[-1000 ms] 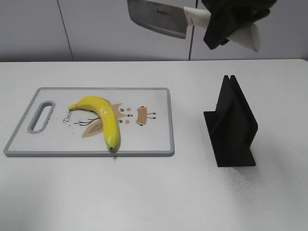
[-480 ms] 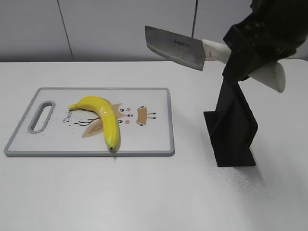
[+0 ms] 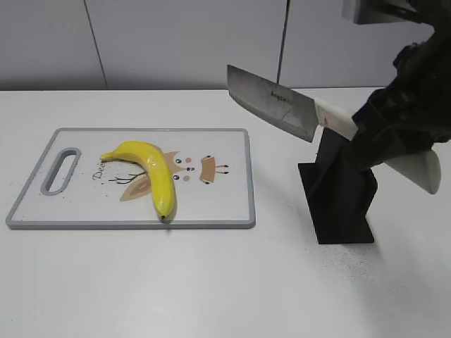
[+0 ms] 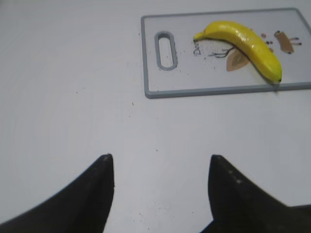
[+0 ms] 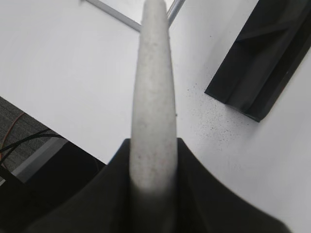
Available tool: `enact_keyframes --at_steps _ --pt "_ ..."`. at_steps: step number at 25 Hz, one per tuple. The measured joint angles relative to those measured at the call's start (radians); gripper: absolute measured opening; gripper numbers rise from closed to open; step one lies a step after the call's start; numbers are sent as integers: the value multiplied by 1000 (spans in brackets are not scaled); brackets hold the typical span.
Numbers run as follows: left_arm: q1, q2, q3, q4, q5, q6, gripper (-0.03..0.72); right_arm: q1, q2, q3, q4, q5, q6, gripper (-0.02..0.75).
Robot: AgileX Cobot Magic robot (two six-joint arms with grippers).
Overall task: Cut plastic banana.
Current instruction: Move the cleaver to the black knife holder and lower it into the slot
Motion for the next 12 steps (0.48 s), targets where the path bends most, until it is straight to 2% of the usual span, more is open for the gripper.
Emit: enact_keyframes --at_steps 7,12 --pt "0 -65 23 -12 0 0 575 0 -49 32 5 -15 11 160" --pt "0 -65 63 -49 -128 0 574 0 -105 36 2 -17 41 160"
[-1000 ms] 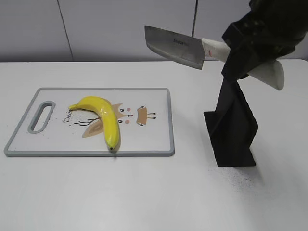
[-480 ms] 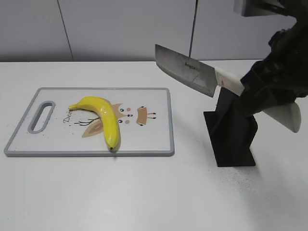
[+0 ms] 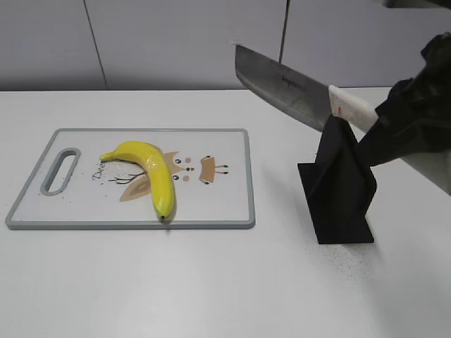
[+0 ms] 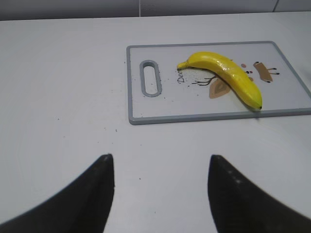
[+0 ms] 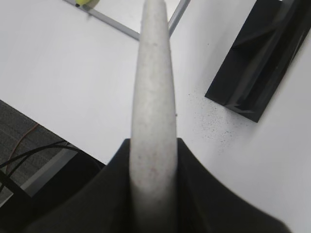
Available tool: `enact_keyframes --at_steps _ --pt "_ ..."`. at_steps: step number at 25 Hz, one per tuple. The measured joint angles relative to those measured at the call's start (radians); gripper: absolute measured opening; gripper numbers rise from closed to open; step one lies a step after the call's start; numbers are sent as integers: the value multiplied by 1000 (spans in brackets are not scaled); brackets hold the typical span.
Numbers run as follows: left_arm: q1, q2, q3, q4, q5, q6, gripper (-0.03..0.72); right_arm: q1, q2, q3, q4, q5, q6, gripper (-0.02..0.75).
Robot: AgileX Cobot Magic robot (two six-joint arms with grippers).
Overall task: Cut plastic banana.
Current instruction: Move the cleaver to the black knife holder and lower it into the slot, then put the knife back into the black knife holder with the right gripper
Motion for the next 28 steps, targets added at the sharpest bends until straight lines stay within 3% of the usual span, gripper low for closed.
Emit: enact_keyframes --at_steps 7,18,28 --pt "2 0 14 -1 -12 0 584 0 -110 31 -43 -10 99 160" --pt "6 0 14 -3 -12 -1 586 0 -307 255 -181 -94 359 160" --pt "6 0 14 -3 -12 -1 581 0 -293 330 -240 -215 489 160"
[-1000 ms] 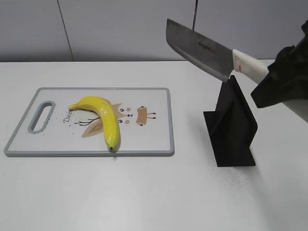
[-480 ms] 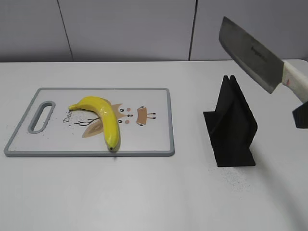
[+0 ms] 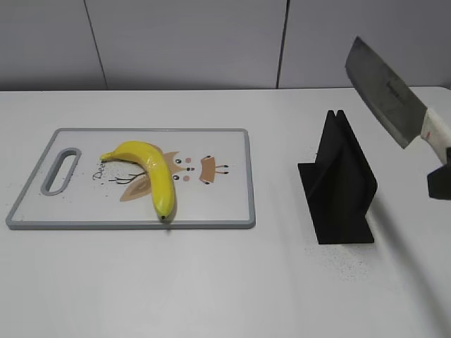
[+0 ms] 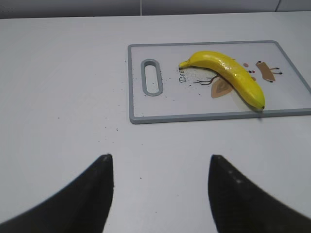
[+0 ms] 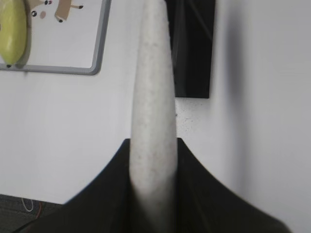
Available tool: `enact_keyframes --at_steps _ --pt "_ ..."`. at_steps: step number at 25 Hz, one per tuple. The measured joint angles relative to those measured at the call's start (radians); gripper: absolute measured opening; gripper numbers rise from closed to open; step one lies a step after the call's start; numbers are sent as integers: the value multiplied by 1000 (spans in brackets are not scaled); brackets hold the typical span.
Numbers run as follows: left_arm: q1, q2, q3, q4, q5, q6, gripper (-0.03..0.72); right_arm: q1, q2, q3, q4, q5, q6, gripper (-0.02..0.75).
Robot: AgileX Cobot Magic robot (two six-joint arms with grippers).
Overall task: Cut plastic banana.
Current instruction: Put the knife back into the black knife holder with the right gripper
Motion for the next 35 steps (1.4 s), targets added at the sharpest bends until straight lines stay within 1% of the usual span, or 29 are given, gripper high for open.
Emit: enact_keyframes --at_steps 3,14,17,26,35 --pt "0 0 0 0 0 0 581 0 55 0 -40 -24 28 160" --pt "0 0 0 0 0 0 578 0 270 0 -40 -137 36 160" --pt "0 0 0 0 0 0 578 0 288 0 -40 -163 41 160" --pt "0 0 0 0 0 0 574 0 290 0 -118 -194 119 160" --pt "0 0 0 0 0 0 574 0 348 0 -122 -197 132 160"
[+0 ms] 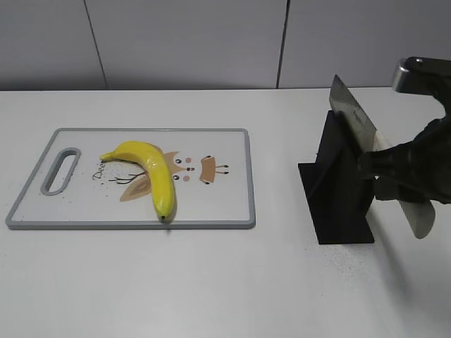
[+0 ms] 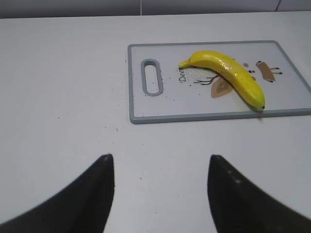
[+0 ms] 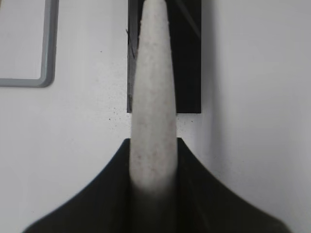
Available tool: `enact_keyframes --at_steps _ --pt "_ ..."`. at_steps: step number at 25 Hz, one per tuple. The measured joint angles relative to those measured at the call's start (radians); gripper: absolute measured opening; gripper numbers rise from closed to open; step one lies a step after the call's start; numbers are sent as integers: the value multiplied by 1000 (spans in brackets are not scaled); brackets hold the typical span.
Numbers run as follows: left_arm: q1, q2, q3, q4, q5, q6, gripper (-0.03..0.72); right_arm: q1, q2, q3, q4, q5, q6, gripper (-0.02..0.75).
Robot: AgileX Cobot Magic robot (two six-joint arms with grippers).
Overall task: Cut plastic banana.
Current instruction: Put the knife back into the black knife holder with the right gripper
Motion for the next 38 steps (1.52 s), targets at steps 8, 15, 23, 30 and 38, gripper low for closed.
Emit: enact_keyframes --at_steps 8,15,23,30,38 --pt "0 0 0 0 0 0 573 0 27 0 -3 -23 0 160" --pt "0 0 0 0 0 0 573 0 73 0 -4 -32 0 160" --pt "0 0 0 0 0 0 573 0 73 0 -14 -57 2 169" --pt "0 0 0 0 0 0 573 0 73 0 -21 -96 2 599" --pt "0 0 0 0 0 0 573 0 71 -128 -34 29 -39 664"
